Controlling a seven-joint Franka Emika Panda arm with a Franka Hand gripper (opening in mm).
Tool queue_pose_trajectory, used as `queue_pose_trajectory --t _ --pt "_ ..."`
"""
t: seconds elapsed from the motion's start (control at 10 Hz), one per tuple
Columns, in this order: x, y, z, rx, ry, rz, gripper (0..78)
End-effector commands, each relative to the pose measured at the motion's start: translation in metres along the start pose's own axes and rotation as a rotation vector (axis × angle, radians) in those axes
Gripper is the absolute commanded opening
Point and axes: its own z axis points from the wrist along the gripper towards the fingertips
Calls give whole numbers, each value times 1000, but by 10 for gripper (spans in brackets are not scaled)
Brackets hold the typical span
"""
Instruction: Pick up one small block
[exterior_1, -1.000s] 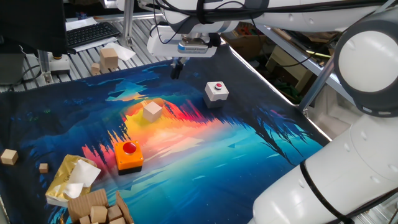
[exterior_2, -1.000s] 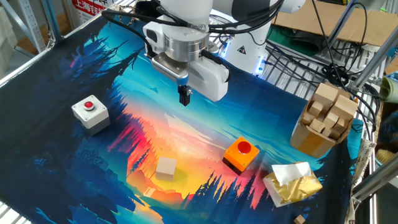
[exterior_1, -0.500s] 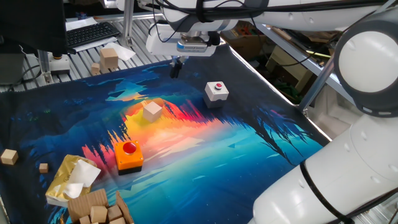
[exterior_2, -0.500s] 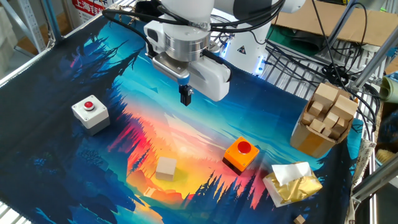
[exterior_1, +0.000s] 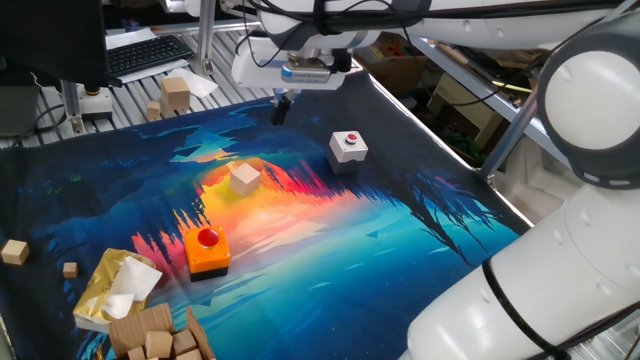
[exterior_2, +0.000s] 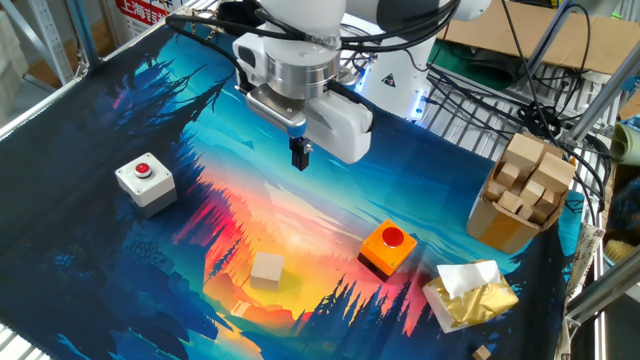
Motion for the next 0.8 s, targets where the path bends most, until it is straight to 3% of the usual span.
queue_pose_trajectory --t 0.1,0.4,0.8 --pt "-1 7 -3 0 -3 14 0" --pt "-7 10 -3 0 -2 15 0" --pt "-26 22 -5 3 8 15 0"
